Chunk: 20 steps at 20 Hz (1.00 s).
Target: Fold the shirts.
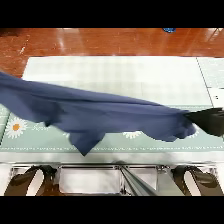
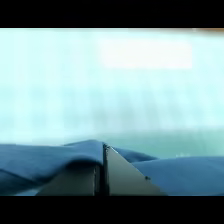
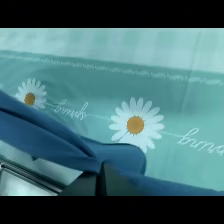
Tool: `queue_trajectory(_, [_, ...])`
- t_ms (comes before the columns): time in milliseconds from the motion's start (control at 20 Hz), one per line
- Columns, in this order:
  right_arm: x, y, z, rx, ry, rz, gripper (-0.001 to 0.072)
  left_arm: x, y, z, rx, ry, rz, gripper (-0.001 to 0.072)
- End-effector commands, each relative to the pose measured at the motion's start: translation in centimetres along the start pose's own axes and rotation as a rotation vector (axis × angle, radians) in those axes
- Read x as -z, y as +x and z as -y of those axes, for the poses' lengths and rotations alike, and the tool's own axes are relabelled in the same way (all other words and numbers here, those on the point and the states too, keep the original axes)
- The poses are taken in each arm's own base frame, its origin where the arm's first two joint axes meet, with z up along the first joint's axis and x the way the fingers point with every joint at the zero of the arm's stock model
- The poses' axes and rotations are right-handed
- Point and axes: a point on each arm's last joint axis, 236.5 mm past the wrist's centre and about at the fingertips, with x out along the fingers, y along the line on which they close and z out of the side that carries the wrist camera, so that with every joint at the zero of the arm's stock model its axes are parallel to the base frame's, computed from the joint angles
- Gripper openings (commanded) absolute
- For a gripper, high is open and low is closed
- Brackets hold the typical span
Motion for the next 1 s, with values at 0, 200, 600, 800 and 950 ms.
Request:
queue_trajectory(0, [0.6, 5.0, 2.8, -0.056, 0.069, -0.066, 0.0024, 5.8, 8.2, -3.1, 0.049, -0.131, -0.262, 0.0017])
queue_trajectory(200, [-2.3, 10.5, 8.1, -0.035, 0.127, -0.105, 0.0024, 6.8, 18.2, -5.3, 0.069, -0.158, -0.336, 0.0017])
queue_trajectory(600, [-9.2, 22.4, 17.5, -0.071, 0.276, -0.177, 0.0024, -0.2, 33.3, -7.7, 0.126, -0.322, -0.196, 0.0017])
queue_trajectory(800, [-15.2, 25.2, 19.6, -0.095, 0.408, -0.061, 0.0183, 2.3, 37.2, -7.7, 0.135, -0.327, -0.275, 0.0079])
queue_trajectory(950, [-18.5, 23.4, 20.6, -0.098, 0.411, -0.005, 0.0384, 3.3, 36.0, -7.9, 0.146, -0.315, -0.350, 0.0511])
